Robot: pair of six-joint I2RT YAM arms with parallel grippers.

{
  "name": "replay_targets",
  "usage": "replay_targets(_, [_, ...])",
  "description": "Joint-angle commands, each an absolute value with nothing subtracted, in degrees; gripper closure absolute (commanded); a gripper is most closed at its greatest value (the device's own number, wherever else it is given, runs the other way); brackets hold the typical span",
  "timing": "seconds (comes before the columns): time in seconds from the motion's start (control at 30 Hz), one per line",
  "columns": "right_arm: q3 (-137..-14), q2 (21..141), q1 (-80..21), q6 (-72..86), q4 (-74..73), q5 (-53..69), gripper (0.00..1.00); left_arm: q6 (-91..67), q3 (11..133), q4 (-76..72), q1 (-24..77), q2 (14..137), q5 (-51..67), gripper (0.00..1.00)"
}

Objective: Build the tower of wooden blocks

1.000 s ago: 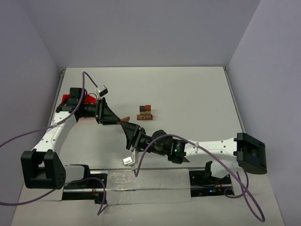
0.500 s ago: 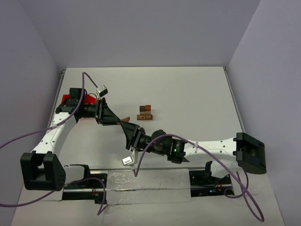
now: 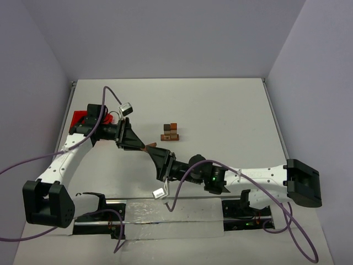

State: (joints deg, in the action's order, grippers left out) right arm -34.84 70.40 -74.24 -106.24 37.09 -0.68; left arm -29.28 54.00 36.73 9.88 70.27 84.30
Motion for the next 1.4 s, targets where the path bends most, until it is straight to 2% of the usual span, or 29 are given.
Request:
replay_targets(0.0, [-32.7,66.77,-74.0,-107.14,41.12,2.29,0.44,-31.12,54.14,34.47,11.23,69.17,97.29,1.0])
replay_targets(0.27, [-30.6,63.55,-74.0,-107.39,38.94,3.32,0.47,-34.35,52.49,30.78,12.38,68.47,97.21,1.0])
replay_targets(0.57, [-30.37,63.42,-74.04,-108.28,36.13,3.5,0.54,-36.54,51.23,28.15,12.88,68.42,97.24,1.0])
replay_targets(0.83, [-32.0,63.97,-74.0,-107.3,33.59,2.36,0.54,-37.79,50.2,26.3,13.6,67.7,97.12,1.0])
replay_targets(0.93, [-33.09,64.16,-74.0,-106.74,31.72,1.98,0.58,-37.83,50.23,25.84,13.71,67.59,97.12,1.0])
replay_targets(1.0, [-33.95,64.01,-74.0,-106.21,29.78,1.73,0.66,-37.45,50.27,25.66,13.71,67.79,97.03,0.92])
replay_targets(1.07, [-35.03,64.0,-74.02,-105.52,27.86,1.53,0.71,-37.05,50.36,25.68,13.71,67.85,97.03,0.78])
replay_targets(1.13, [-36.04,64.0,-74.01,-104.51,26.14,1.09,0.75,-36.72,50.36,25.65,13.71,67.94,97.02,0.68])
replay_targets(1.27, [-39.61,64.01,-74.07,-99.81,20.6,0.11,0.84,-36.98,50.43,24.07,13.29,68.16,95.64,0.21])
replay_targets(1.33, [-40.76,63.79,-73.94,-97.98,18.61,0.09,0.87,-37.14,50.79,22.86,11.79,68.39,93.81,0.09])
replay_targets(1.37, [-41.36,63.66,-73.92,-97.1,17.47,0.09,0.88,-36.9,50.89,22.76,11.43,68.47,93.43,0.08])
